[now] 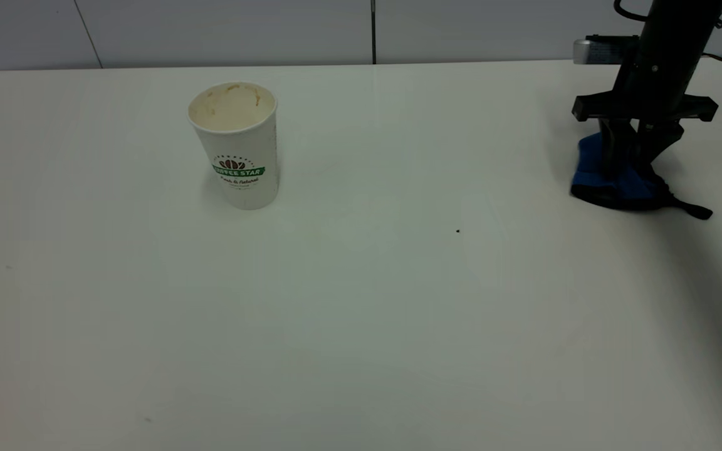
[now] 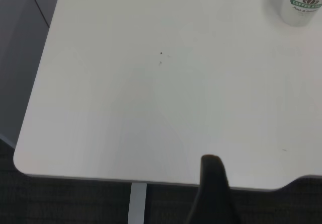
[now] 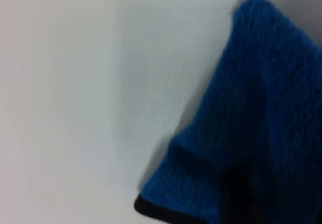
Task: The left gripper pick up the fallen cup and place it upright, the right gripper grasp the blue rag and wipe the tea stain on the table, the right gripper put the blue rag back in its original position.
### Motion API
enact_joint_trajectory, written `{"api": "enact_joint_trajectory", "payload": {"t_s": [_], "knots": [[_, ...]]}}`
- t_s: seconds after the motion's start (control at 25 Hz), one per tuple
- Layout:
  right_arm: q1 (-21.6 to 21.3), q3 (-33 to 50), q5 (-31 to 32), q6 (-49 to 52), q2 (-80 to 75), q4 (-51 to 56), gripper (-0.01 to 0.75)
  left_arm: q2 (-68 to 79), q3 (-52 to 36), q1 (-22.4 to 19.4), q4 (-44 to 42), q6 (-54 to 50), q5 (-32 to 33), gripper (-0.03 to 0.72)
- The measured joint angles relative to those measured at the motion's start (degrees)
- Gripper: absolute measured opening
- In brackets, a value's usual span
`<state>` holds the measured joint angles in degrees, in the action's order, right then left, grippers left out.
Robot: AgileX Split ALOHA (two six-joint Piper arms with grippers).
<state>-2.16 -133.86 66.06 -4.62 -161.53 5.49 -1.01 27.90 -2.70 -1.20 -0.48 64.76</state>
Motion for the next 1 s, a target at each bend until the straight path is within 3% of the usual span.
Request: {"api": "enact_joint_trajectory", "payload": {"t_s": [0.12,0.2,0.4,0.52,0.84,1.0], "knots": [[0.00,0.00,2.42,-1.43,1.01,-0.53,0.660,0.00,0.00,0.00,0.00,0.00,0.00,0.583],[0.00,-0.76,3.03,-2.09,2.55,-0.60,0.709,0.00,0.00,0.00,0.00,0.00,0.00,0.583],[0.49,0.53,3.27,-3.60,13.13,1.47,0.724,0.00,0.00,0.00,0.00,0.00,0.00,0.583],[2.16,5.68,3.37,-3.67,22.58,1.53,0.723,0.00,0.00,0.00,0.00,0.00,0.00,0.583],[8.39,35.91,3.93,-2.98,56.10,-0.03,0.703,0.00,0.00,0.00,0.00,0.00,0.00,0.583],[9.47,50.56,4.26,-2.52,74.54,-0.33,0.669,0.00,0.00,0.00,0.00,0.00,0.00,0.583]]}}
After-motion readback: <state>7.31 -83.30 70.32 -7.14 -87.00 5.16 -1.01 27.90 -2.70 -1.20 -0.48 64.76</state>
